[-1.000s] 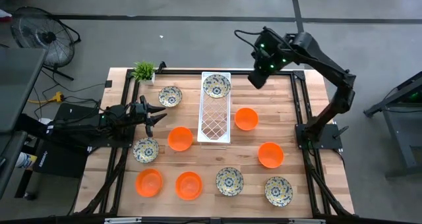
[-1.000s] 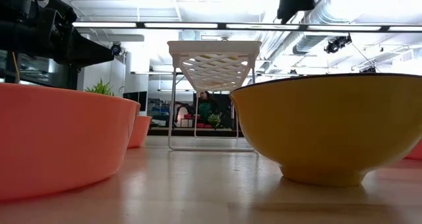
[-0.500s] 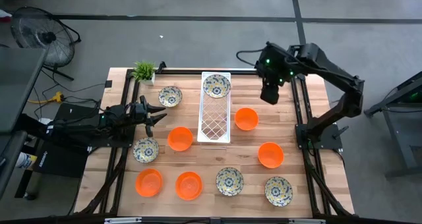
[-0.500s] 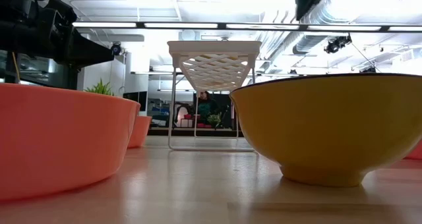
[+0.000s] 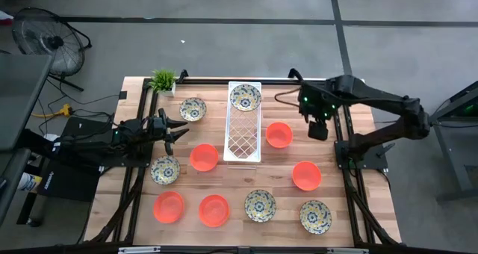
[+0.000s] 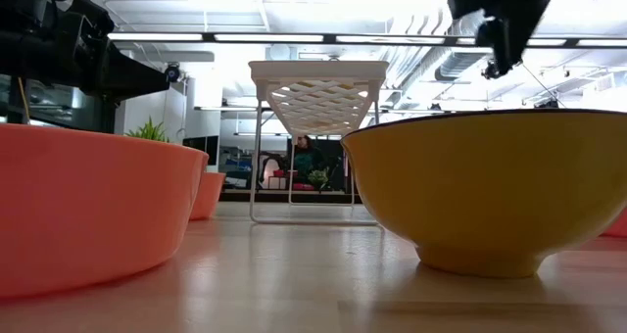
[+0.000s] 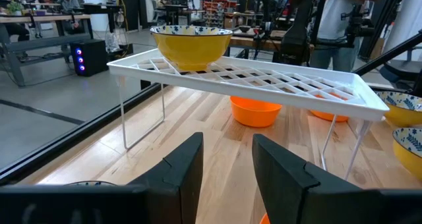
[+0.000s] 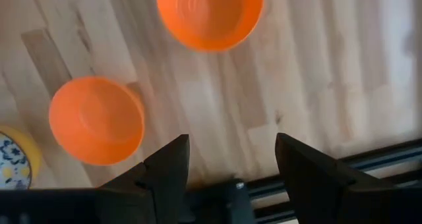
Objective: Pick & Place Mini bowls
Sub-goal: Put the orange bowl on the shelf
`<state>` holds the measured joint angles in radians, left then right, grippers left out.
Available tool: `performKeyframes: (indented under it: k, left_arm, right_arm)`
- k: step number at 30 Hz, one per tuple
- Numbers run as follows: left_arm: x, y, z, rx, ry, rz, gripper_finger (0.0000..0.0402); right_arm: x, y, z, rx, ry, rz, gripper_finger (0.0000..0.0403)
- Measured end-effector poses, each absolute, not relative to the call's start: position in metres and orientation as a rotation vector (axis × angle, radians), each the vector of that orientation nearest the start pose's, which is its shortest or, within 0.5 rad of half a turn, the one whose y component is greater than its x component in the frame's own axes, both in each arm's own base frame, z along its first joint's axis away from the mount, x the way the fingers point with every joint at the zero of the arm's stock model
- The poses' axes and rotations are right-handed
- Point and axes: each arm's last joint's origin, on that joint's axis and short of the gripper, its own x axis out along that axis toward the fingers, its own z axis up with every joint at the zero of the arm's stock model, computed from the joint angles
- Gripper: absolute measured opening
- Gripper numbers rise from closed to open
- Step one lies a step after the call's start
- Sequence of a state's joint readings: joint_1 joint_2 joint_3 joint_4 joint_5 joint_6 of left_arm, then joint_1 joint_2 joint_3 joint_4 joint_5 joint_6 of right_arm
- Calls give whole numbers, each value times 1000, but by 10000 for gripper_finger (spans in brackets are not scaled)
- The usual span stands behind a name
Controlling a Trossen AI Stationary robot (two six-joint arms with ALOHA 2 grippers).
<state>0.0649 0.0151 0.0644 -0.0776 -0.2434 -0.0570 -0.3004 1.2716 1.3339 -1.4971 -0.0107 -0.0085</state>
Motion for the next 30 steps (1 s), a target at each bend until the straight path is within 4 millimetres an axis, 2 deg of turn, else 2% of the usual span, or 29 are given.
performKeyframes:
  k: [7, 12, 20, 24, 30]
  left_arm:
    - [93, 13, 177, -54, 20, 309, 129]
    - [93, 13, 177, -54, 20, 309, 129]
    - [93, 13, 177, -54, 19, 309, 129]
    - [93, 13, 177, -54, 19, 309, 129]
    - [93, 13, 177, -54, 20, 309, 129]
  right_arm:
    - [173, -42, 316, 286, 1413, -223, 213]
    - [169, -32, 311, 249, 1407, -149, 213]
    - [181, -18, 300, 67, 1338, 33, 213]
    - [189, -14, 293, -14, 1280, 36, 213]
    - [206, -6, 267, -37, 1167, 52, 213]
